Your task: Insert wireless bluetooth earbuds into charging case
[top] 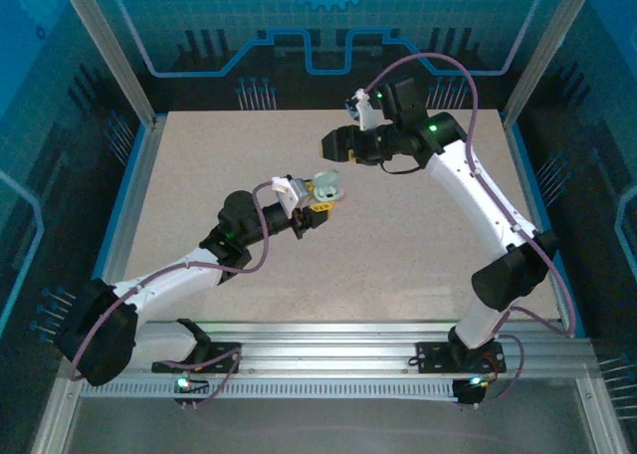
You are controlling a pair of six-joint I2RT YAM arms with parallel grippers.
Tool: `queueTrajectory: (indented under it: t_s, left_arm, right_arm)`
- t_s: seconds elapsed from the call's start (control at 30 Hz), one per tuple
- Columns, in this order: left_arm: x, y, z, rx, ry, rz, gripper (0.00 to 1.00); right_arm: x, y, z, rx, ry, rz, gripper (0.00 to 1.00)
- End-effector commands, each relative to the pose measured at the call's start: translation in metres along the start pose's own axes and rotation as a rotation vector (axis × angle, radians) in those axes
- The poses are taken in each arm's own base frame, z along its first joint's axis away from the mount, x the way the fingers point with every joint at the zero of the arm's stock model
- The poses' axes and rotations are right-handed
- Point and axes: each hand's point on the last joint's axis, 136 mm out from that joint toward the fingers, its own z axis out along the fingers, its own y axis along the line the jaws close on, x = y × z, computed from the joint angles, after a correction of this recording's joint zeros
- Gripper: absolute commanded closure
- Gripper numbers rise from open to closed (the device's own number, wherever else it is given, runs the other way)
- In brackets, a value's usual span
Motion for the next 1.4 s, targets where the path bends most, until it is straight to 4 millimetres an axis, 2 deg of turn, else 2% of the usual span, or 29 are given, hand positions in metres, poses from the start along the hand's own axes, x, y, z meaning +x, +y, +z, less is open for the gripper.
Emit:
queueTrajectory:
  t_s: [0.0, 0.13, 0.3, 0.43, 0.57, 0.63, 0.77, 0.8, 0.87, 0.93, 1.07, 1.13, 1.23, 1.37]
  left_arm:
    - [-0.028, -0.007, -0.004, 0.024, -0.082, 0.025, 0.65]
    - [-0.028, -0.003, -0.004, 0.000, -0.084, 0.026, 0.65]
    - [-0.026, -0.002, -0.003, -0.002, -0.082, 0.016, 0.65]
    - [-0.026, -0.006, -0.003, 0.022, -0.079, 0.012, 0.65]
    - [-0.029, -0.012, -0.002, 0.063, -0.078, 0.006, 0.64]
    - [-0.030, -0.013, -0.002, 0.070, -0.079, -0.012, 0.64]
    - [-0.015, -0.017, 0.005, 0.105, -0.011, -0.058, 0.64]
    - [-0.014, -0.019, 0.005, 0.120, -0.016, -0.057, 0.64]
    - [-0.016, -0.022, 0.005, 0.137, -0.053, -0.054, 0.64]
    - [-0.018, -0.022, 0.007, 0.147, -0.063, -0.049, 0.64]
    - [-0.028, -0.027, 0.009, 0.176, -0.102, -0.023, 0.63]
    - [-0.031, -0.029, 0.010, 0.189, -0.118, -0.007, 0.63]
    - [-0.033, -0.028, 0.011, 0.188, -0.127, 0.006, 0.63]
    - [-0.035, -0.028, 0.011, 0.182, -0.133, 0.017, 0.61]
  right_arm:
    - [0.022, -0.003, 0.009, 0.019, 0.096, -0.020, 0.35]
    - [0.038, 0.009, 0.008, -0.023, 0.142, -0.059, 0.35]
    - [0.052, 0.005, -0.005, -0.011, 0.126, -0.058, 0.35]
    - [0.052, 0.002, -0.016, -0.034, 0.082, -0.043, 0.34]
    - [0.055, 0.007, -0.026, -0.138, 0.049, -0.043, 0.33]
    - [0.059, 0.002, -0.030, -0.148, 0.039, -0.052, 0.32]
    - [0.062, -0.032, -0.046, -0.015, -0.047, -0.040, 0.32]
    - [0.064, -0.034, -0.049, -0.021, -0.068, -0.053, 0.32]
    - [0.070, -0.021, -0.052, -0.127, -0.087, -0.095, 0.31]
    - [0.077, -0.012, -0.050, -0.212, -0.065, -0.089, 0.30]
    - [0.089, -0.003, -0.038, -0.346, 0.063, 0.035, 0.28]
    - [0.088, -0.002, -0.031, -0.390, 0.073, 0.085, 0.28]
    - [0.087, 0.007, -0.024, -0.497, 0.110, 0.138, 0.32]
    - [0.094, 0.014, -0.018, -0.535, 0.162, 0.140, 0.35]
